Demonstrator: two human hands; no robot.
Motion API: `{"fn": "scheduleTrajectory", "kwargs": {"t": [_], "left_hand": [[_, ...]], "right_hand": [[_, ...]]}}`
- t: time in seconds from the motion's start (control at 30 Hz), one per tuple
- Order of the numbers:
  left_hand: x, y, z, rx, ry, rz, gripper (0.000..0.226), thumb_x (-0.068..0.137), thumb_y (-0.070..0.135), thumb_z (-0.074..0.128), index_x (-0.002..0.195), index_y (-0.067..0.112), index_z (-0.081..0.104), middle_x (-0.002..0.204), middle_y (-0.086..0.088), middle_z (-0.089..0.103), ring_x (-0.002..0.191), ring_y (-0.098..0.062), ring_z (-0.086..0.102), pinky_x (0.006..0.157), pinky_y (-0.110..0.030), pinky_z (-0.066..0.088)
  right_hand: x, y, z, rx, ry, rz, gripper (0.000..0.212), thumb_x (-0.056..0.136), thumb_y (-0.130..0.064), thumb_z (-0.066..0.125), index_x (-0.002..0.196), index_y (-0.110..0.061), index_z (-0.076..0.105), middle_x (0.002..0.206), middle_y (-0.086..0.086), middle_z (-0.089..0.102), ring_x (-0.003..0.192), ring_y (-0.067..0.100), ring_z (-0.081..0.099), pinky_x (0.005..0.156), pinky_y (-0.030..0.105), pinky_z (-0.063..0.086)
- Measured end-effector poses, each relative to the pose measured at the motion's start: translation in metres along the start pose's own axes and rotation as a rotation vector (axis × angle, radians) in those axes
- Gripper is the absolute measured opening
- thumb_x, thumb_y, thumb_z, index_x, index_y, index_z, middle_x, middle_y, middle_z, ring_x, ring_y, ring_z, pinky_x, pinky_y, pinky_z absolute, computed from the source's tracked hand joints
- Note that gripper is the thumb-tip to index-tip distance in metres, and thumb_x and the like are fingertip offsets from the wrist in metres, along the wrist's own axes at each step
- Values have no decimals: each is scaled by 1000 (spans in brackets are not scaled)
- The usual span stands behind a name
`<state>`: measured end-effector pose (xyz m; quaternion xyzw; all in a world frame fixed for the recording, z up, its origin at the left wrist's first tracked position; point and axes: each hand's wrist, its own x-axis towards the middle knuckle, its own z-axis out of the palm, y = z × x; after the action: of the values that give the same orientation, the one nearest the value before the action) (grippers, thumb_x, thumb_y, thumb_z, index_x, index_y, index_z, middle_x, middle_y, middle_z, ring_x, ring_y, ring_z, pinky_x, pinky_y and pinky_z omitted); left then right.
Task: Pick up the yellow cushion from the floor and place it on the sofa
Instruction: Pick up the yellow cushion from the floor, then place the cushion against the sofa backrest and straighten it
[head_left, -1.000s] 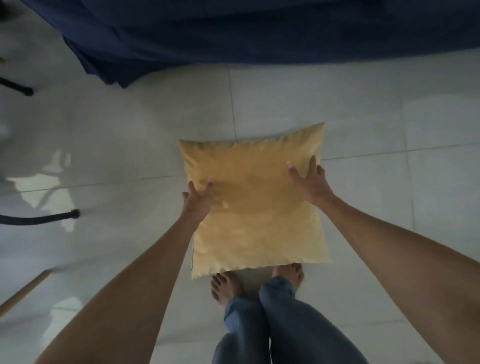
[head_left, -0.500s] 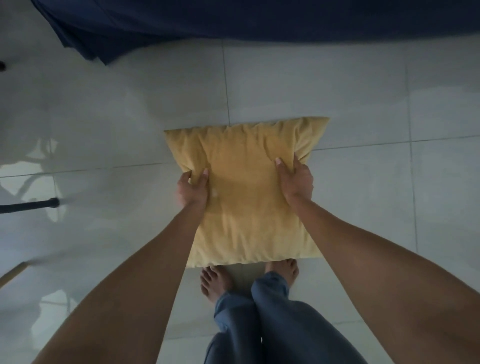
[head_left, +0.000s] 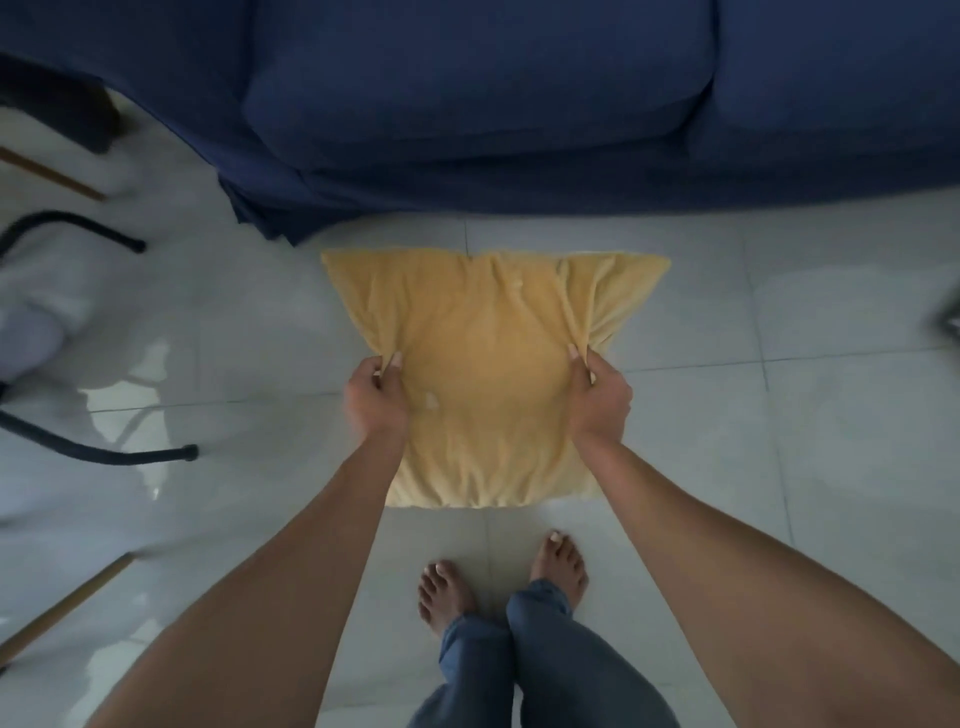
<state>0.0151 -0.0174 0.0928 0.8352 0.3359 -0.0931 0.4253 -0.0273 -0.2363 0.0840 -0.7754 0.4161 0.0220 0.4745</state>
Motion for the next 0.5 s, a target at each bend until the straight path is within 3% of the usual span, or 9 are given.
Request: {"fn": "scheduleTrajectory", "kwargs": {"t": [0.13, 0.2, 0.33, 0.4, 0.5], "left_hand": [[-29, 72, -52, -31, -9, 76, 23, 103, 39, 56, 94, 18, 60, 74, 7, 56, 72, -17, 54, 60, -29, 39], [-45, 108, -77, -58, -3, 73, 22, 104, 39, 55, 97, 19, 60, 77, 6, 57, 78, -20, 56, 65, -31, 41], [-78, 179, -124, -89, 69, 88, 37, 103, 41, 56, 117, 8, 67, 88, -4, 63, 89, -29, 61, 80, -37, 47], [-92, 215, -145, -94, 93, 98, 33, 103, 41, 56, 110, 10, 67, 82, -1, 60, 86, -31, 60, 81, -39, 45], [-109, 271, -173, -122, 95, 135, 29, 102, 41, 56, 101, 14, 65, 74, 6, 56, 85, -32, 61, 81, -40, 47]], "right_hand": [[-20, -74, -41, 54, 28, -38, 37, 106, -37, 54, 109, -10, 78, 90, 1, 72, 83, 17, 64, 76, 28, 49], [-33, -113, -64, 52, 37, -49, 34, 107, -36, 53, 105, -11, 77, 84, -2, 67, 76, 13, 58, 67, 25, 43], [-57, -185, -111, 81, 56, -104, 33, 107, -39, 52, 88, -18, 69, 73, -4, 62, 68, 12, 55, 72, 29, 41], [-63, -220, -134, 83, 66, -126, 37, 107, -40, 51, 107, -14, 77, 92, 1, 73, 83, 17, 65, 78, 31, 47], [-67, -275, -166, 88, 68, -185, 46, 107, -42, 49, 131, -12, 72, 120, 6, 75, 111, 26, 69, 89, 31, 48]]}}
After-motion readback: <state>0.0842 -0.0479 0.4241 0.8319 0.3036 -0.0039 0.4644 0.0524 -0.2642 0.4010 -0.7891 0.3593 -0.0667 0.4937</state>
